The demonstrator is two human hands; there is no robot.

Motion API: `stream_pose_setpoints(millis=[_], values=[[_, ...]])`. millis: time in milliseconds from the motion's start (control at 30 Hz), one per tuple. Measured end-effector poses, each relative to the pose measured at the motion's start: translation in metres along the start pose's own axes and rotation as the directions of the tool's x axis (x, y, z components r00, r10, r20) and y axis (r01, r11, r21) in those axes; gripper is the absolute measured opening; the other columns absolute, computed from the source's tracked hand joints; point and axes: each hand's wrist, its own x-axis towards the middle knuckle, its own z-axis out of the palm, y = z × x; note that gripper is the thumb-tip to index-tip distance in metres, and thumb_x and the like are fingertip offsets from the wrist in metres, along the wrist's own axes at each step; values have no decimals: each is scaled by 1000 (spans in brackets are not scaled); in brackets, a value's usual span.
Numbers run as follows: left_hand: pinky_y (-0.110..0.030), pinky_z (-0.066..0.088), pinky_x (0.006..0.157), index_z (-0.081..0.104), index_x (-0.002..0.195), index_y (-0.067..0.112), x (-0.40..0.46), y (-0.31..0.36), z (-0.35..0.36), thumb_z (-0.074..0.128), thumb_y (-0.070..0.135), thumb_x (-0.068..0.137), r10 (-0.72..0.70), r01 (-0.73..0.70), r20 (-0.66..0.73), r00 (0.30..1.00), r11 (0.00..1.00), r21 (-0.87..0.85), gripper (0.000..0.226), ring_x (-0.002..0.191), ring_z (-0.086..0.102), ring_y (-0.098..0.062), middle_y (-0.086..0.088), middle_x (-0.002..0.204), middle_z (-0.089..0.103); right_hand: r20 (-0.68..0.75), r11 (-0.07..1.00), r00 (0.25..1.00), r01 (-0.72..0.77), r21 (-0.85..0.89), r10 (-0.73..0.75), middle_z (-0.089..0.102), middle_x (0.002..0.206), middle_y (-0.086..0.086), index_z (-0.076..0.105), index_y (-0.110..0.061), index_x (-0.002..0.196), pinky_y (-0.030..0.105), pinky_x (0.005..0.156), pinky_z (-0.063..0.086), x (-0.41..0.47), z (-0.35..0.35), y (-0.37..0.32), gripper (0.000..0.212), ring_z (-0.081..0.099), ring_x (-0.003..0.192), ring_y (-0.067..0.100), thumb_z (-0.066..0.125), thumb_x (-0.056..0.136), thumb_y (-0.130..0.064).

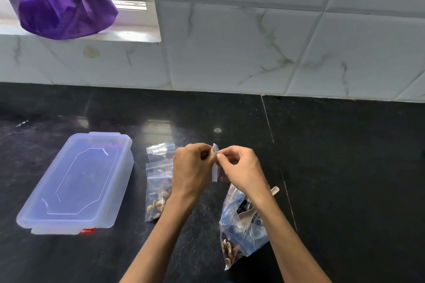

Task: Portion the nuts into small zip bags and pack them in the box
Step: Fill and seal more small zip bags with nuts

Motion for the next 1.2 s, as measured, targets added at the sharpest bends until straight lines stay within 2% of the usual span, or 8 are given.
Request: stream_pose_setpoints(millis=[167,300,433,567,767,933,1067,1200], values=[[-19,57,63,77,80,12,2,4,-5,75,9,78,-76,76,6,997,983,-169,4,63,68,-5,4,72,72,233,962,970,-132,241,75,73,89,8,68,-16,95,43,82,58,4,-2,4,7,70,81,19,66,89,-16],[-14,53,58,73,77,15,-1,4,-6,81,13,72,-205,212,55,977,932,-292,10,62,68,-1,8,68,70,215,960,976,-82,268,23,74,87,11,70,-16,90,37,78,59,1,-4,3,19,72,83,22,59,90,0],[-11,49,55,75,79,16,-5,6,-2,73,32,80,-287,307,146,947,942,-138,16,64,67,-3,6,70,71,154,965,987,-82,249,44,74,88,6,72,-14,93,31,75,60,0,-5,5,19,72,81,15,56,93,-2],[-8,43,53,74,76,14,-9,12,0,64,25,87,-270,272,94,958,962,-11,19,62,63,-2,4,68,68,164,968,981,-134,214,100,74,87,6,70,-5,104,29,73,60,1,-6,6,17,72,80,14,58,92,-4],[-19,35,48,69,59,7,-7,14,-4,70,14,70,-232,243,-78,970,952,184,13,50,53,-11,-3,54,62,-171,989,983,36,-146,-61,69,69,-4,58,-24,83,33,64,57,-4,-1,5,15,67,66,11,64,81,-10],[-12,30,44,67,55,8,-8,15,-3,72,14,70,-180,187,-55,982,957,220,17,46,50,-5,-3,51,60,-149,944,968,152,-291,-202,55,57,-5,42,-23,50,23,52,48,-13,0,0,44,59,59,10,51,78,9],[-15,31,43,69,57,8,-5,12,-7,72,17,67,-212,212,-18,977,960,184,13,50,55,-13,-3,52,62,-111,925,969,172,-339,-220,69,91,-3,70,-17,79,18,65,50,-13,-4,-4,20,64,79,10,61,85,1],[-19,41,49,71,64,14,-4,2,-12,71,26,67,-92,84,41,995,981,177,13,56,59,-9,2,58,65,-92,912,965,200,-359,-247,63,107,-6,70,-18,101,20,73,53,-12,-8,-7,22,62,83,8,64,84,-5]])
